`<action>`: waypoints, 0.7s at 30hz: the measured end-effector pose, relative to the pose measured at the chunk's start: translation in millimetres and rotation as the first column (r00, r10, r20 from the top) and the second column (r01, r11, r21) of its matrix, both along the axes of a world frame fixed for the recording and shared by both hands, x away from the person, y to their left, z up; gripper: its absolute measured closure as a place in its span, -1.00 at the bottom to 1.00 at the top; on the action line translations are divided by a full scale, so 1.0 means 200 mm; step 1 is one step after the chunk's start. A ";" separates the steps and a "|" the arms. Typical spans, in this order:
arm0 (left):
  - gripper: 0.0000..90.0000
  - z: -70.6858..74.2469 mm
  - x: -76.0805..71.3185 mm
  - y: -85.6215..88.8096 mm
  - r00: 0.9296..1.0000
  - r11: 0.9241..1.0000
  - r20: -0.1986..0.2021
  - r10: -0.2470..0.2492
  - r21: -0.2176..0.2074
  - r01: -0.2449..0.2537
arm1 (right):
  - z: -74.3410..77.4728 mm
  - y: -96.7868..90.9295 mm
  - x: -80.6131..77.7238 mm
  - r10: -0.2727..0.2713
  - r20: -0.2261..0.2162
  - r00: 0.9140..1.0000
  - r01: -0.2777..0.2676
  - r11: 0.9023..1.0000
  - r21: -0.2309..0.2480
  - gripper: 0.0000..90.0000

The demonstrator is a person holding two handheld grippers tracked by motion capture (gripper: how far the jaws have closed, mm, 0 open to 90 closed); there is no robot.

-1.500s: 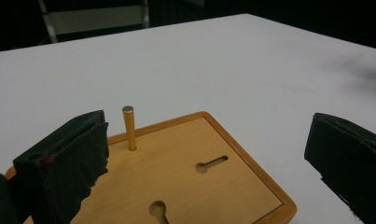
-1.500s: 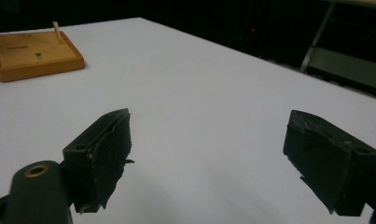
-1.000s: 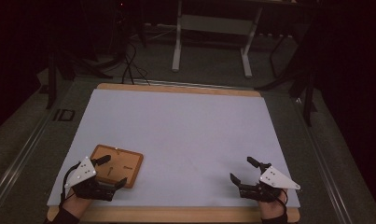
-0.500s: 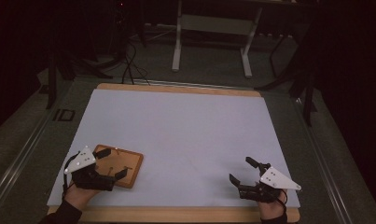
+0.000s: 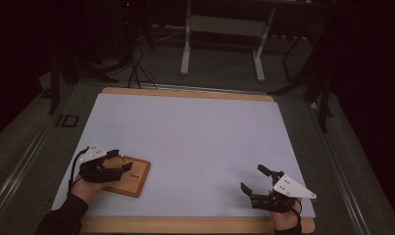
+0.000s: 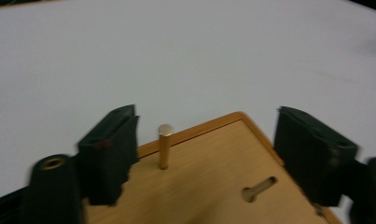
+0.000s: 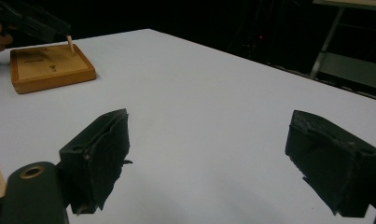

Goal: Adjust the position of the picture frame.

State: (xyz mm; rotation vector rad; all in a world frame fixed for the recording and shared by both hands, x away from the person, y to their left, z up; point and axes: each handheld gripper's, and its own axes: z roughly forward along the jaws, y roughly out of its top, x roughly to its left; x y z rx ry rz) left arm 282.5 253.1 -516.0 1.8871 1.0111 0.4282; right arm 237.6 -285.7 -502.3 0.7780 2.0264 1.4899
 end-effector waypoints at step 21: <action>0.64 -0.07 0.08 -0.04 0.996 0.984 -0.066 0.052 0.176 -0.039 | 0.00 0.00 0.00 0.010 -0.014 1.000 -0.010 1.000 -0.001 -0.70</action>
